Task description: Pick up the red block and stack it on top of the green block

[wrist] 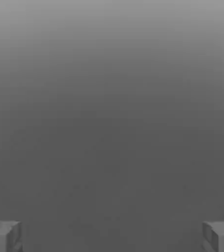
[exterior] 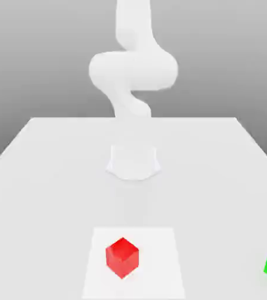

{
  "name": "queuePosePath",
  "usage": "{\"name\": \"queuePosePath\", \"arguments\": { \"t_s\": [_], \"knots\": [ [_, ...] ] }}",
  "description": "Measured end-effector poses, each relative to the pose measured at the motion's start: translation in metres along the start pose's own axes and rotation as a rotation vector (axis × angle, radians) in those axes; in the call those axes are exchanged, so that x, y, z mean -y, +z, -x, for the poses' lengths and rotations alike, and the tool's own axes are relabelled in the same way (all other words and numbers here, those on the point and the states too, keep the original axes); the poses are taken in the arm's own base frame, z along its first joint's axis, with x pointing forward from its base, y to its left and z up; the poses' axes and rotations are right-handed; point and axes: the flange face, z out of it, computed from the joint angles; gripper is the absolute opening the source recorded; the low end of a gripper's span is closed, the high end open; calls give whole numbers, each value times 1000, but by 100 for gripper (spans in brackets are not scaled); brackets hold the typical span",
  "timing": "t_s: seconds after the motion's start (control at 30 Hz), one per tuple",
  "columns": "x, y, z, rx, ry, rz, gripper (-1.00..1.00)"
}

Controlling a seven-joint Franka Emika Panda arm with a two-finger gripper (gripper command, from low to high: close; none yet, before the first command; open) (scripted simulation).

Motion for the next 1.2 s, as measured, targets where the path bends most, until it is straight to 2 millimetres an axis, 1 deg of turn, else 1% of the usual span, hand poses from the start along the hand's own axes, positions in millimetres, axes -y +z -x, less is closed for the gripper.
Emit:
{"name": "queuePosePath", "arguments": {
  "t_s": [0.13, 0.2, 0.3, 0.4, 0.47, 0.6, 0.7, 0.77, 0.9, 0.93, 1.1, 1.13, 1.2],
  "knots": [
    [-18, 93, 11, 121, -126, 66, 0],
    [-31, 135, 22, 181, -186, 95, 0],
    [-53, 194, 43, 270, -277, 136, 0],
    [-80, 247, 71, 361, -368, 174, 0],
    [-100, 278, 91, 423, -429, 198, 0],
    [-146, 330, 137, 548, -550, 243, 0],
    [-185, 360, 173, 644, -640, 274, 0],
    [-199, 377, 188, 667, -664, 280, 0],
    [-221, 410, 211, 675, -671, 282, 0],
    [-225, 415, 215, 676, -670, 282, -100],
    [-225, 415, 215, 678, -670, 283, -100],
    [-227, 418, 217, 678, -670, 283, -100],
    [-221, 410, 211, 677, -671, 283, -100]
  ]
}}
